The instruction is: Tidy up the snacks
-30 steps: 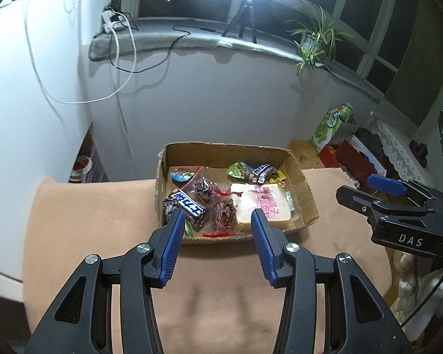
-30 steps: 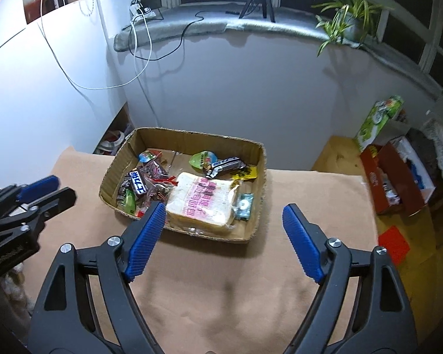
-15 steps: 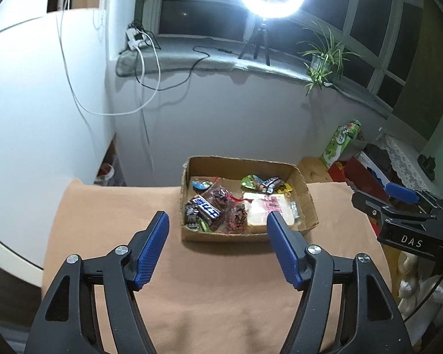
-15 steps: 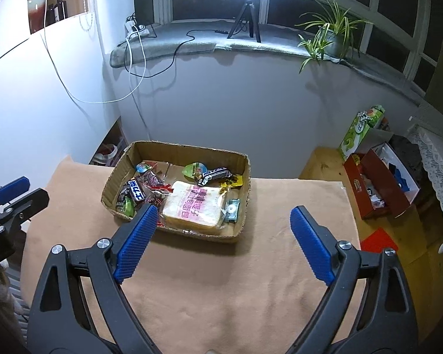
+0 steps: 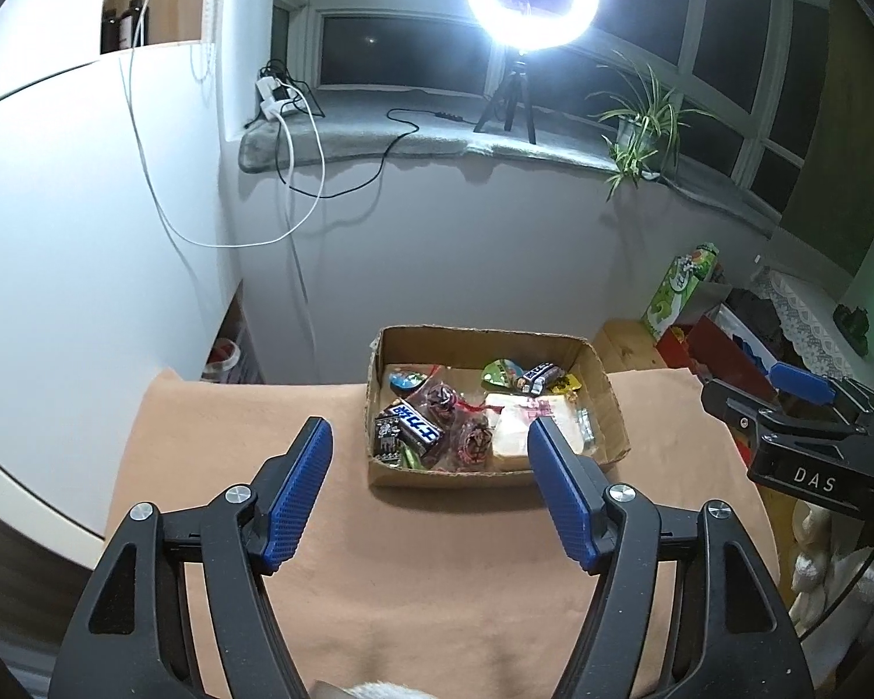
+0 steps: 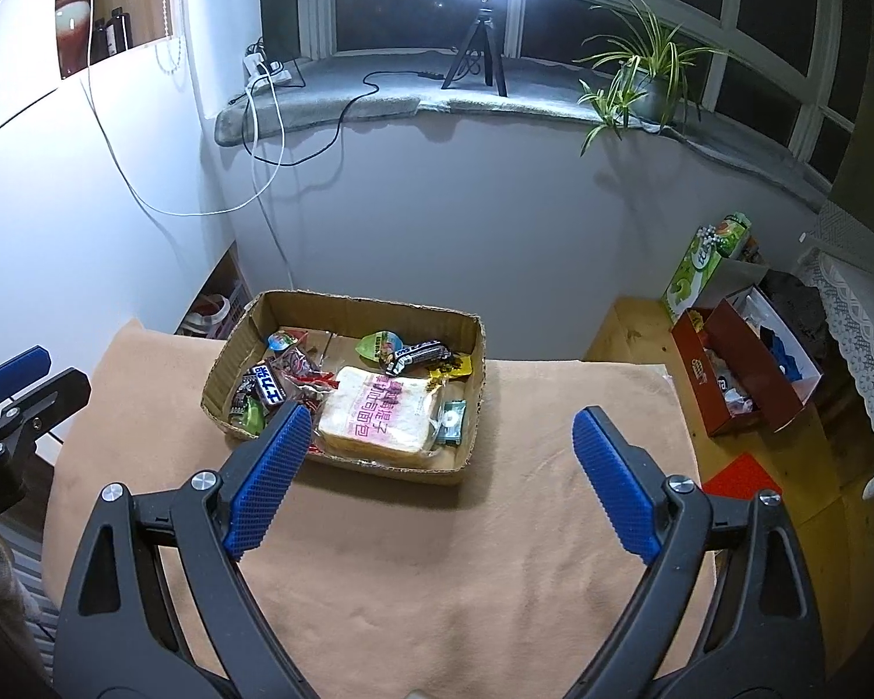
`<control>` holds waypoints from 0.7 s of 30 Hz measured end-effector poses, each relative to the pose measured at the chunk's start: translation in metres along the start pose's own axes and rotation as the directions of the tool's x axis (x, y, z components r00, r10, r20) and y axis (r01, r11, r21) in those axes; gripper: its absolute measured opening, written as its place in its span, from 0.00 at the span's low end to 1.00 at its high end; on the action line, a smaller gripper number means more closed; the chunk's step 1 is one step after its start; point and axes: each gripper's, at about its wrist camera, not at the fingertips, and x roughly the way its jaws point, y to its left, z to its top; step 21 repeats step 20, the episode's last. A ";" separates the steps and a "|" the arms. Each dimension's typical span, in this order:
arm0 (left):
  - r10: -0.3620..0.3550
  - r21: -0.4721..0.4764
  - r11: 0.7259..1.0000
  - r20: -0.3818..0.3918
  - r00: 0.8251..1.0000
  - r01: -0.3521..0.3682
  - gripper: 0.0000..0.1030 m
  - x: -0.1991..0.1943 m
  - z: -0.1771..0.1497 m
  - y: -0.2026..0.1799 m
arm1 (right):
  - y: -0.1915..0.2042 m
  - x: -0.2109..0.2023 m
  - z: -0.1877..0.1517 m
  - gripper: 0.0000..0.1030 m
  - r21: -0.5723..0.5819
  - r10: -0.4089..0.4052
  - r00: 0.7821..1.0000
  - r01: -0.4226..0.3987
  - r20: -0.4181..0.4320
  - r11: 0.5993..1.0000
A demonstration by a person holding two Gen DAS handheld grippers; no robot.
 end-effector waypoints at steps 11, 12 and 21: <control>-0.006 -0.014 1.000 -0.017 1.000 0.005 0.68 0.001 0.002 0.001 | -0.003 -0.007 0.001 0.91 0.005 -0.003 1.000 0.003 0.003 1.000; -0.006 -0.017 1.000 -0.019 1.000 0.005 0.68 0.002 0.002 0.001 | -0.002 -0.006 0.001 0.91 0.004 -0.005 1.000 0.005 0.002 1.000; -0.006 -0.012 1.000 -0.022 1.000 0.006 0.68 0.004 -0.002 0.000 | -0.009 0.009 -0.008 0.91 0.007 -0.026 0.999 0.026 -0.022 1.000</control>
